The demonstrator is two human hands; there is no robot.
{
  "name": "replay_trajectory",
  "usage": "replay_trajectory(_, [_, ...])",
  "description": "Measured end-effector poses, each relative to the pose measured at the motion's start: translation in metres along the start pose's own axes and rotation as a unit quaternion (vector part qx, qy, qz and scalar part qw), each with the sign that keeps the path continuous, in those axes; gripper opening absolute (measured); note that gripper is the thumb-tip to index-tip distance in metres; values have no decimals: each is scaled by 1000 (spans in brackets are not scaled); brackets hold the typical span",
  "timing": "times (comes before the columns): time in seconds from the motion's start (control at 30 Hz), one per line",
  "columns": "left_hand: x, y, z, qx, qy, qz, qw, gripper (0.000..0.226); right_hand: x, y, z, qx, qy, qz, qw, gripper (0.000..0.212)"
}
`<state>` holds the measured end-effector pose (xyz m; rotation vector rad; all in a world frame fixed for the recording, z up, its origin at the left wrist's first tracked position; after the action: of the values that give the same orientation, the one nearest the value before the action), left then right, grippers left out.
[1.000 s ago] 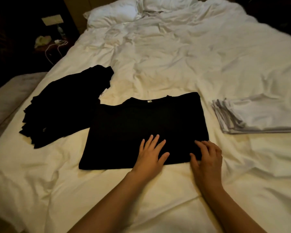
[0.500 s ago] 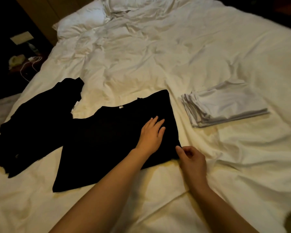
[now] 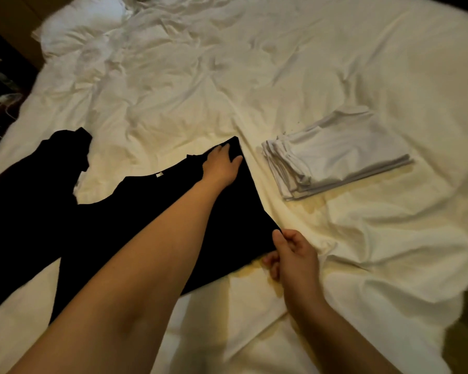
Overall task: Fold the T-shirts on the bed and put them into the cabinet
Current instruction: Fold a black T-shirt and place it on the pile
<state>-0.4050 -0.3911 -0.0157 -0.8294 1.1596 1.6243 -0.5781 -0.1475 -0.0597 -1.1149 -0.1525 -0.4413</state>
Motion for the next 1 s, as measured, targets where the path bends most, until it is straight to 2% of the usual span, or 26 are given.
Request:
replay_trajectory(0.07, [-6, 0, -10, -27, 10, -20, 999, 74, 5, -1, 0, 8, -24, -11, 1000, 13])
replay_trajectory(0.13, [-10, -2, -17, -49, 2, -46, 998, 76, 9, -6, 0, -10, -54, 47, 997, 13])
replay_trajectory(0.2, [-15, -1, -24, -48, -1, -67, 997, 63, 9, -13, -4, -46, -78, 169, 981, 13])
replay_trajectory(0.27, [-23, 5, -29, -17, 13, -43, 999, 44, 5, -22, -7, -73, -77, 230, 967, 14])
replay_trajectory(0.4, [-48, 13, -30, 53, 96, 115, 987, 20, -3, -38, -2, -113, -23, 237, 965, 16])
replay_trajectory(0.47, [-43, 13, -31, 55, 85, 111, 989, 22, -5, -31, -1, -91, -14, 224, 970, 17])
replay_trajectory(0.57, [-21, 8, -34, 23, 11, 66, 998, 36, -14, -23, -4, -55, 4, 191, 980, 15])
replay_trajectory(0.63, [-18, 6, -35, 7, -12, 54, 998, 38, -21, -21, -6, -37, 20, 157, 987, 15])
replay_trajectory(0.77, [-33, 17, -35, 55, 26, 108, 992, 24, -19, -20, -7, -16, 6, 139, 990, 9])
replay_trajectory(0.93, [-44, 34, -36, 96, 72, 186, 975, 14, -11, -22, -14, -29, -13, 225, 974, 29])
replay_trajectory(1.0, [-44, 36, -39, 99, 76, 198, 972, 14, -13, -24, -13, -37, -7, 206, 978, 27])
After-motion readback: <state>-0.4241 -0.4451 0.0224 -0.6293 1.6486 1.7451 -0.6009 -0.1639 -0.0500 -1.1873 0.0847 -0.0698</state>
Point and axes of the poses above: each hand's wrist, its own z-axis away from the middle knuckle, its own x-axis out of the palm, y = z × x, the point moved 10 cm from there along -z, towards the middle knuckle, and after that the axes turned 8 degrees about -y, right-handed, at the moved point
